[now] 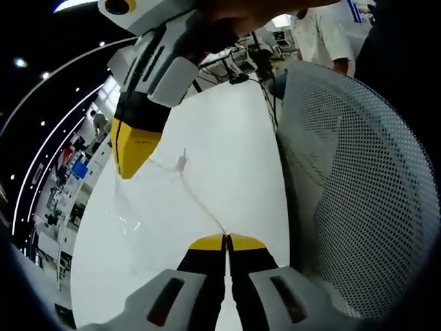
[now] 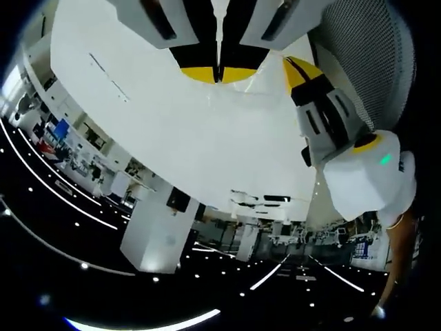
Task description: Open the resealable bag by pulling the two sides of the seal apart until the entire bag opening is separated and visibly accessible.
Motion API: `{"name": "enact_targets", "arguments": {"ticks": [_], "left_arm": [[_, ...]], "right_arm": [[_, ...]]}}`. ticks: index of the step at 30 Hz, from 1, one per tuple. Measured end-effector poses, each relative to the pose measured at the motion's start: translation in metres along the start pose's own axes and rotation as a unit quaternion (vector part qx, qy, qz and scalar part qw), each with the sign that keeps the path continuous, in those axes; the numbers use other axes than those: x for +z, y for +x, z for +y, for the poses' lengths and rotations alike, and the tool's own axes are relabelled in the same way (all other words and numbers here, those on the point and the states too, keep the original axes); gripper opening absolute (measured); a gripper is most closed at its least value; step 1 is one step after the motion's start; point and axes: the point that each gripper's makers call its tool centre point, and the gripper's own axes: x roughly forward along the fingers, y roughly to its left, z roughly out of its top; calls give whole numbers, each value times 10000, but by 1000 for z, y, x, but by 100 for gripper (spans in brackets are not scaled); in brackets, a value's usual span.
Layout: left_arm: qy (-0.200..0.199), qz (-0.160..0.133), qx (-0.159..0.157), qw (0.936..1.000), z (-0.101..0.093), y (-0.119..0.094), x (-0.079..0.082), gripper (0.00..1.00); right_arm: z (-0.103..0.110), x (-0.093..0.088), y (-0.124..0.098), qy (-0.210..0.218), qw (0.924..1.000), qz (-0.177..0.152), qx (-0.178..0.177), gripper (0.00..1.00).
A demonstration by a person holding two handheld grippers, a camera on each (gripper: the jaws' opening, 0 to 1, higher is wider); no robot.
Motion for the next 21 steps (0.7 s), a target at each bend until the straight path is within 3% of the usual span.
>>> {"name": "enact_targets", "arguments": {"ticks": [6, 10, 15, 18, 21], "left_arm": [[-106, 58, -130, 9998, -11, 2, -5, 0], [-522, 67, -164, 9985, -16, 2, -8, 0], [-625, 39, -102, 9980, -18, 0, -10, 0], [-854, 55, -250, 9960, -22, 0, -13, 5], [-934, 53, -160, 9955, -20, 0, -15, 13]], "right_arm": [[14, -13, 8, 125, 9997, 121, 168, 0], [27, -26, 15, 153, 9989, 340, 292, 0], [39, -36, 23, 135, 9981, 479, 377, 0], [44, -41, 27, 128, 9975, 553, 419, 0], [47, -48, 31, -143, 9965, 730, 381, 0]]}}
